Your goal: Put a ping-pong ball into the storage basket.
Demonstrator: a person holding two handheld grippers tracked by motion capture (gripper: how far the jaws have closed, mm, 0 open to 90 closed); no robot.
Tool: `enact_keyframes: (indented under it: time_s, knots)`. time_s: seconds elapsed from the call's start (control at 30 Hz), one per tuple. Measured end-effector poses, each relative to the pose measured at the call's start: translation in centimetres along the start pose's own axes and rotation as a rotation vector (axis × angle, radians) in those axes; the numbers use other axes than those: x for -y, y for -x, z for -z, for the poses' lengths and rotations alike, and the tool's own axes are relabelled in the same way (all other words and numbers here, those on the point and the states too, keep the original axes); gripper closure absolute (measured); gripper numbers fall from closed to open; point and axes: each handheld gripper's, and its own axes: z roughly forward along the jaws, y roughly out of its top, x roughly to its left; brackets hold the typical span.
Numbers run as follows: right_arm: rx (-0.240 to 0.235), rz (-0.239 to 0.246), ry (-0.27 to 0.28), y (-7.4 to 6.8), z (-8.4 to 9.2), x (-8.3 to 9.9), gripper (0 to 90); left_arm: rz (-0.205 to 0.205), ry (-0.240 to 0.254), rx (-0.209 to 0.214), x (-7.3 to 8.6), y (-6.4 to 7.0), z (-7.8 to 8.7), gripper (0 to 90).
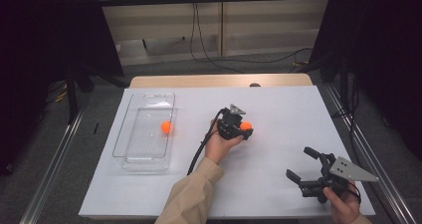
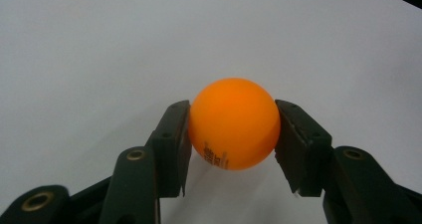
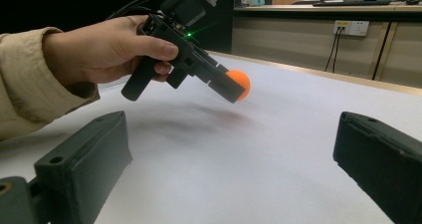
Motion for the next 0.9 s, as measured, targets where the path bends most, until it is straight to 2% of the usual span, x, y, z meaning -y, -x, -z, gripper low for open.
enact_keyframes:
  time_s: [0.33,0.9]
  knots:
    - [-0.002,0.004,-0.002,0.0,0.0,0.0,1.0,0.018,0.0,-0.001,0.9,-0.3,1.3,50.9]
    - [0.0,0.002,-0.004,-0.1,0.0,0.0,1.0,0.033,-0.002,-0.006,1.8,-0.7,2.3,50.9]
